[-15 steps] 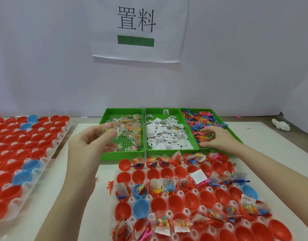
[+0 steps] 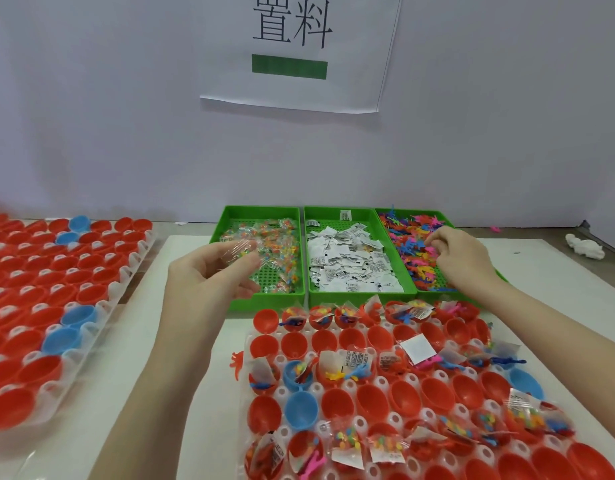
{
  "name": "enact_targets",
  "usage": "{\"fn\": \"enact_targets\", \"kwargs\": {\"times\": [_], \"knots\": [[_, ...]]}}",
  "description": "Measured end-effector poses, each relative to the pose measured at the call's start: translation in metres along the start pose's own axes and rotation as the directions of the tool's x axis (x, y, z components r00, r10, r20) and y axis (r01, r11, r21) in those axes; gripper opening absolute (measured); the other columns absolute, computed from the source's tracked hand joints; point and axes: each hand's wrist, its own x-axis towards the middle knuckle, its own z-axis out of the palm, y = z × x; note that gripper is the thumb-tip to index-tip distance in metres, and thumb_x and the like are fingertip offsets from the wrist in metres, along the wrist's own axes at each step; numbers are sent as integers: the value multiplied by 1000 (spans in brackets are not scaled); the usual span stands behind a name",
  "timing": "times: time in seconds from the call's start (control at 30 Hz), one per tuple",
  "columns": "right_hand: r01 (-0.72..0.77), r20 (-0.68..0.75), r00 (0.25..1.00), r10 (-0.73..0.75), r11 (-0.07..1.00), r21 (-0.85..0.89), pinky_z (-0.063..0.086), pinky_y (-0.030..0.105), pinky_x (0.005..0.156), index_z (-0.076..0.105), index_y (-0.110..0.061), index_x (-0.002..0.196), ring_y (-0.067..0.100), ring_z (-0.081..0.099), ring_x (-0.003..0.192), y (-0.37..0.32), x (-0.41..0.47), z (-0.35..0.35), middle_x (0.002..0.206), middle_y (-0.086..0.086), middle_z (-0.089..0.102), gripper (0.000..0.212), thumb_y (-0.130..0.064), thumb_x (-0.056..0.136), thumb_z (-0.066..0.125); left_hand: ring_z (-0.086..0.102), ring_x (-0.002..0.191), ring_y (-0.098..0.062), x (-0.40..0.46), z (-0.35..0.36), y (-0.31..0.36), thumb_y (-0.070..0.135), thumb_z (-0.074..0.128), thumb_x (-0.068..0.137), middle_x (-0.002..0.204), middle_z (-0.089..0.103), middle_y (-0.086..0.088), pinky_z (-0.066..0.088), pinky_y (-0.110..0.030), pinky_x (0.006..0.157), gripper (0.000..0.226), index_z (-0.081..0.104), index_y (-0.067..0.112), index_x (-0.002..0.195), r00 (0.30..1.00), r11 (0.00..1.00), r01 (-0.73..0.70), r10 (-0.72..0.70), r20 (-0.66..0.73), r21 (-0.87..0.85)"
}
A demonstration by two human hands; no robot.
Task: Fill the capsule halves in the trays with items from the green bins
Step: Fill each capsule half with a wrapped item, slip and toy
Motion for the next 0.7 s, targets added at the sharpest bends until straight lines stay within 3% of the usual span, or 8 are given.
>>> {"fn": "enact_targets", "kwargs": {"times": [0.07, 0.17, 0.2, 0.27, 0.33, 0.43, 0.6, 0.7], "knots": [[-22, 34, 999, 19, 994, 108, 38, 26, 72, 60, -3, 100, 22, 56, 94, -8, 3, 1, 118, 12, 59, 26, 2, 95, 35, 59, 51, -2, 0, 0, 0, 12, 67, 80, 72, 65, -2, 47, -11, 50, 25, 67, 6, 105, 1000, 1000, 1, -1, 1, 0], [24, 187, 981, -54, 987, 160, 37, 13, 47, 59, -6, 102, 10, 43, 56, -24, 4, 10, 85, 1, 58, 25, -4, 97, 34, 59, 51, -2, 1, 1, -1, 11, 67, 81, 71, 65, -1, 48, -11, 51, 25, 67, 6, 105, 1000, 1000, 2, -2, -4, 13], [81, 245, 963, -108, 990, 117, 38, 15, 48, 60, -7, 104, 12, 44, 56, -30, 4, 14, 82, 1, 59, 24, -11, 98, 37, 59, 51, -2, 0, 1, -1, 11, 67, 81, 72, 65, -1, 47, -11, 51, 25, 67, 6, 106, 1000, 1000, 3, -3, -5, 16], [224, 364, 916, -170, 968, -112, 41, 26, 62, 59, -11, 114, 19, 55, 73, -42, 4, 21, 101, 8, 61, 28, -26, 97, 42, 58, 50, -2, 0, 1, -1, 11, 67, 81, 71, 64, -1, 47, -10, 50, 25, 67, 6, 105, 1000, 1000, 3, -3, -7, 19], [331, 427, 893, -146, 855, -400, 38, 32, 70, 52, -17, 126, 26, 57, 95, -47, 6, 28, 119, 9, 49, 34, -32, 95, 44, 58, 51, -2, 0, 1, -1, 11, 66, 81, 71, 63, -1, 46, -10, 50, 24, 66, 7, 105, 1000, 999, -10, 11, -9, 38], [335, 441, 894, -85, 780, -529, 40, 34, 74, 55, -13, 116, 31, 55, 100, -50, 6, 33, 121, 11, 45, 32, -36, 95, 45, 58, 51, -3, -1, 2, -1, 10, 66, 81, 71, 62, 0, 46, -10, 50, 21, 67, 9, 103, 999, 998, -29, 30, -11, 61], [180, 362, 931, -41, 916, -360, 43, 34, 72, 69, -11, 96, 29, 59, 95, -51, 5, 30, 119, 8, 52, 22, -30, 87, 62, 57, 48, -1, -3, 7, -1, 10, 67, 81, 69, 62, 0, 48, -11, 51, 12, 66, 17, 90, 999, 997, -38, 37, 16, 73], [200, 323, 943, -75, 906, -373, 46, 35, 71, 67, -7, 86, 28, 60, 86, -50, 3, 26, 97, 8, 63, 18, -19, 89, 55, 58, 48, 0, -5, 9, 1, 12, 67, 81, 70, 63, -2, 47, -10, 50, 12, 64, 20, 89, 999, 996, -47, 45, 30, 79]]}}
